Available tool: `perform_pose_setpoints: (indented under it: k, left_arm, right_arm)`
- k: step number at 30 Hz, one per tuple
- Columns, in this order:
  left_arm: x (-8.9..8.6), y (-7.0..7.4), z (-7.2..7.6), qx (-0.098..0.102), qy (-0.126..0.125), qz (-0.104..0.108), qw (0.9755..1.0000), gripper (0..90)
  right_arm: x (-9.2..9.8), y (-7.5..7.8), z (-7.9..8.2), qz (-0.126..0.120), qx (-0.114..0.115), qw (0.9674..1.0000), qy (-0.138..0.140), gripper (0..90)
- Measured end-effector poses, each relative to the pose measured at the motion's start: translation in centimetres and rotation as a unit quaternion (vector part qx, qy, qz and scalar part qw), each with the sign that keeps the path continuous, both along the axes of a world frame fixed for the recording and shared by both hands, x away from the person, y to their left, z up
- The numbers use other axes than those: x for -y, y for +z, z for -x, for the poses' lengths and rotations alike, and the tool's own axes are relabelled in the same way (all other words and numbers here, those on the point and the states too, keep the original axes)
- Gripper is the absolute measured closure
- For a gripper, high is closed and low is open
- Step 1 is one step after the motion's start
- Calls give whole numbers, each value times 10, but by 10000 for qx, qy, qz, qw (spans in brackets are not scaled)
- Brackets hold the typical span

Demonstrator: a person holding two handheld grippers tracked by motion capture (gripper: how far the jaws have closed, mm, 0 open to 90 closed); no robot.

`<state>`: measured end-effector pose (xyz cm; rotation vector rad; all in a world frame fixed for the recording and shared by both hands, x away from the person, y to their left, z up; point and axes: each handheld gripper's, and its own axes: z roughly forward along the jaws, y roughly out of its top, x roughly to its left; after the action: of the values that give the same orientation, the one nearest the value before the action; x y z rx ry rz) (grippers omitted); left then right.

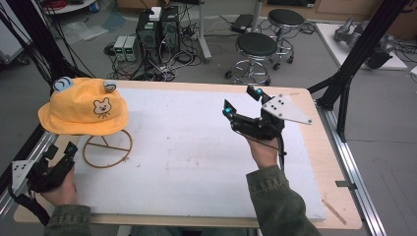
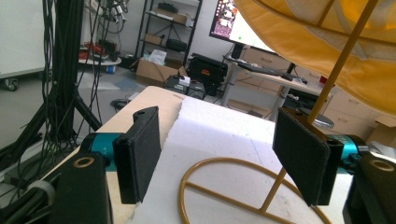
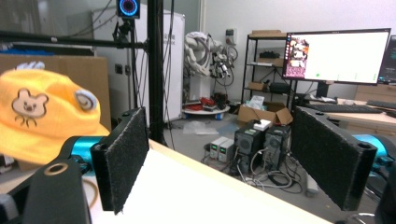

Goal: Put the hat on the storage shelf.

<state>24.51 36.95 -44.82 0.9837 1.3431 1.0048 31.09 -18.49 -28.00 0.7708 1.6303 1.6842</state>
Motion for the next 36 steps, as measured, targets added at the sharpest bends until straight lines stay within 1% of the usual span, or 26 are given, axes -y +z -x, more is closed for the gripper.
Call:
perform_pose_setpoints:
  k: [2,5,6,8,11,13,15,16,17,19,20,21,23,25,30,36]
  left_arm:
    - [0,0,0,-5,0,-1,10000,325]
    - [1,0,0,5,-1,-14,10000,324]
    - [1,0,0,3,1,-7,10000,325]
    - [0,0,0,-5,-8,-20,10000,324]
    - [0,0,0,-3,-12,-22,10000,325]
    - [0,0,0,-8,-15,-27,10000,324]
    - [1,0,0,-15,-18,-28,10000,325]
    - [1,0,0,-15,-16,-27,10000,324]
    - [1,0,0,-15,-15,-30,10000,324]
    - [1,0,0,0,-8,-33,10000,325]
    - [1,0,0,1,-4,-36,10000,325]
    - [1,1,0,3,-4,-36,10000,325]
    - [1,1,0,3,-3,-39,10000,324]
    - [1,1,1,2,-8,-42,10000,325]
    - [1,1,1,-1,-9,-51,10000,325]
    - [2,1,1,-3,-9,-44,10000,325]
  right_arm:
    - [4,-5,4,46,53,9999,-100,189]
    - [9,-14,9,151,20,9997,-207,189]
    - [10,-18,10,165,-6,9996,-233,189]
    - [15,-27,12,112,-67,9995,-303,187]
    - [22,-40,15,34,-212,9989,-407,183]
    - [27,-47,16,24,-311,9984,-482,179]
    - [32,-54,17,-1,-366,9978,-546,179]
    - [34,-58,18,-26,-448,9972,-590,170]
    - [36,-59,17,-11,-602,9962,-625,153]
    - [39,-65,20,-197,-585,9959,-666,154]
    - [42,-69,22,-278,-623,9953,-682,154]
    - [44,-71,23,-279,-651,9951,-694,154]
    - [48,-75,24,-236,-804,9934,-778,148]
    - [52,-77,27,-304,-709,9934,-853,148]
    - [64,-84,33,-364,-785,9910,-1017,148]
    - [74,-96,38,-338,-890,9885,-1177,142]
